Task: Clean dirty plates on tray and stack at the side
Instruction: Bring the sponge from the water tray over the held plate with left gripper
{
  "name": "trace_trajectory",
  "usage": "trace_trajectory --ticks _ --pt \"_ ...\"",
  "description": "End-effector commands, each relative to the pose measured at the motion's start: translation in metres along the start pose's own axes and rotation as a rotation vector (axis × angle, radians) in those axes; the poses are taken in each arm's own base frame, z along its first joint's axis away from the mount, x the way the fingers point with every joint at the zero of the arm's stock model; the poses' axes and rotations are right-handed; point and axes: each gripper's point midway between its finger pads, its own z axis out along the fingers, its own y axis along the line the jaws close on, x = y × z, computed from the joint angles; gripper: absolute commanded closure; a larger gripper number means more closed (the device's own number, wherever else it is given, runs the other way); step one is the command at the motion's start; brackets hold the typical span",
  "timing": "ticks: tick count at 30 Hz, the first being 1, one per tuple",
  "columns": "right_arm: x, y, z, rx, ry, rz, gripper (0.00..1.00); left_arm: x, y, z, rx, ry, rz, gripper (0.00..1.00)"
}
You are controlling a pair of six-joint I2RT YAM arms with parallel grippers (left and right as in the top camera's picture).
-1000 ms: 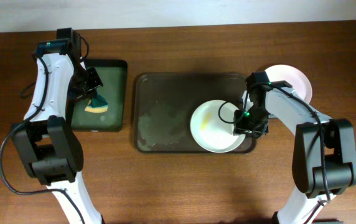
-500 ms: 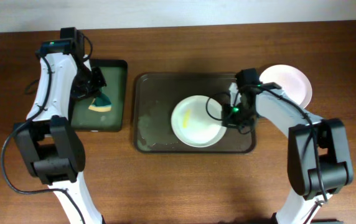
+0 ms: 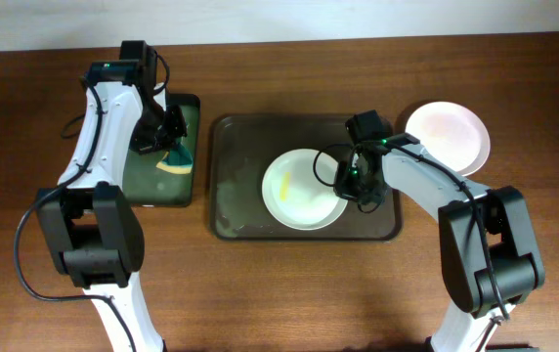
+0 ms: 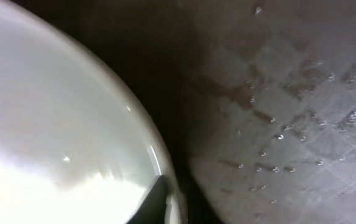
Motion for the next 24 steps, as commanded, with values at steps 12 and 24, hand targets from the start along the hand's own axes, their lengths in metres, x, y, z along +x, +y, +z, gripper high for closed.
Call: trace_trajectory --ticks 12,24 --pt "-0.011 0.033 0.012 -0.084 -0.066 -0.055 0.96 0.037 -0.105 -0.014 0.22 0.032 0.241 1.0" --pt "-0.007 0.025 0.013 -0.036 -0.059 -0.175 0.96 0.087 -0.174 0.011 0.214 0.114 0.359 1.0"
